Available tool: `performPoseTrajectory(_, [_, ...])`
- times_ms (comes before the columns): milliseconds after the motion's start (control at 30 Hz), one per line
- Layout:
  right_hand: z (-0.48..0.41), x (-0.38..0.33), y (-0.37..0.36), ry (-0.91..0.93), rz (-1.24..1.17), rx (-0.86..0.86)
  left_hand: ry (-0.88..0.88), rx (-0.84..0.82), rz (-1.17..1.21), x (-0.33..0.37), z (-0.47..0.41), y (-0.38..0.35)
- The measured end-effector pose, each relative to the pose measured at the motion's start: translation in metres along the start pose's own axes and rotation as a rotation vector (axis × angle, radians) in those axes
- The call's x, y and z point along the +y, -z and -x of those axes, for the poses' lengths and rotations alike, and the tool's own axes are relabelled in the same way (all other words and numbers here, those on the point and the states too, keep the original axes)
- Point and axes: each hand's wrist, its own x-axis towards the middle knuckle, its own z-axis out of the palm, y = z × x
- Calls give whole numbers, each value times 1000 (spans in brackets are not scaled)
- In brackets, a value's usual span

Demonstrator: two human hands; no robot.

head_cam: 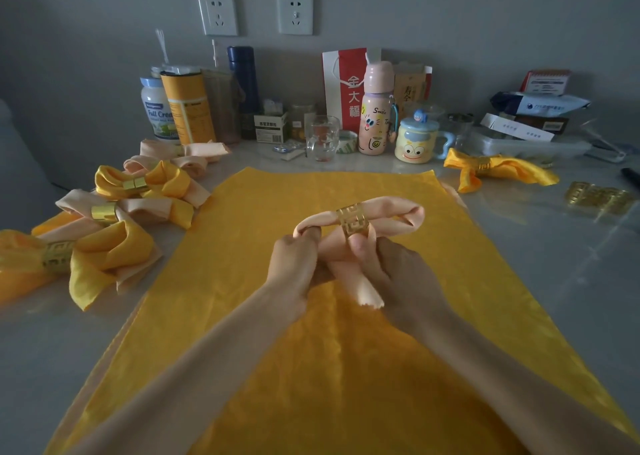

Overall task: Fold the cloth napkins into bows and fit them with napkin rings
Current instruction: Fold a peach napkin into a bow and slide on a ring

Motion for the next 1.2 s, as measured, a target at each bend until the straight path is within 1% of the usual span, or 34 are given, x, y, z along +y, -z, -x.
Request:
performPoseTrajectory(67, [-2,2,-2,-67,118,-111,-28,-24,-97,-4,4,-3])
performPoseTrajectory(100, [-3,3,-1,-73,116,-163,-37,-48,-148,-6,6,-4])
performPoseTrajectory(133, [-5,4,2,-61,58,-199,-43,-77,-198,-7,7,-5])
performPoseTrajectory(200, [-7,5,11,-71,-139,-216,-42,-163,-269,-6,9,-7])
performPoseTrajectory(267, [-8,7,17,-88,-317,-182,-12,-246,-283,-5,10,-7])
performPoseTrajectory(300, [-9,7,18,-78,-348,-162,3,-269,-286,-4,10,-5])
performPoseTrajectory(433, [-12,11,12,-80,-203,-127,50,-330,-343,2,5,0])
performPoseTrajectory(500, [-13,14,13,-89,-129,-117,43,-327,-383,6,3,3])
performPoseTrajectory(567, [-12,14,16,-80,-29,-111,13,-311,-489,13,0,8])
performPoseTrajectory(600, [-11,14,17,-58,32,-100,12,-342,-550,17,-2,12])
performPoseTrajectory(633, [-9,13,19,-33,81,-97,27,-426,-600,20,-3,17])
performPoseTrajectory(667, [-8,12,21,-7,110,-107,60,-545,-616,25,-4,22])
performPoseTrajectory(700, [-6,10,24,21,119,-124,108,-663,-594,28,-5,26])
performPoseTrajectory(733, [-5,9,26,46,107,-154,157,-747,-546,30,-5,29])
performPoseTrajectory(767, [-3,8,27,63,62,-189,178,-792,-500,31,-5,31])
performPoseTrajectory(800, [-1,7,27,70,-3,-227,161,-789,-478,29,-4,29])
performPoseTrajectory(867, [1,7,24,87,-75,-288,55,-660,-511,23,-2,21])
performPoseTrajectory(900, [0,8,21,100,-56,-303,0,-591,-553,20,0,17])
performPoseTrajectory(967, [-2,11,19,114,-28,-294,-74,-522,-624,14,1,9])
performPoseTrajectory(1067, [-6,17,18,113,-62,-283,-156,-447,-724,8,2,5])
performPoseTrajectory(1133, [-7,18,18,114,-69,-278,-174,-397,-758,8,3,3])
performPoseTrajectory(1200, [-8,19,17,80,-116,-261,-130,-314,-739,8,3,4])
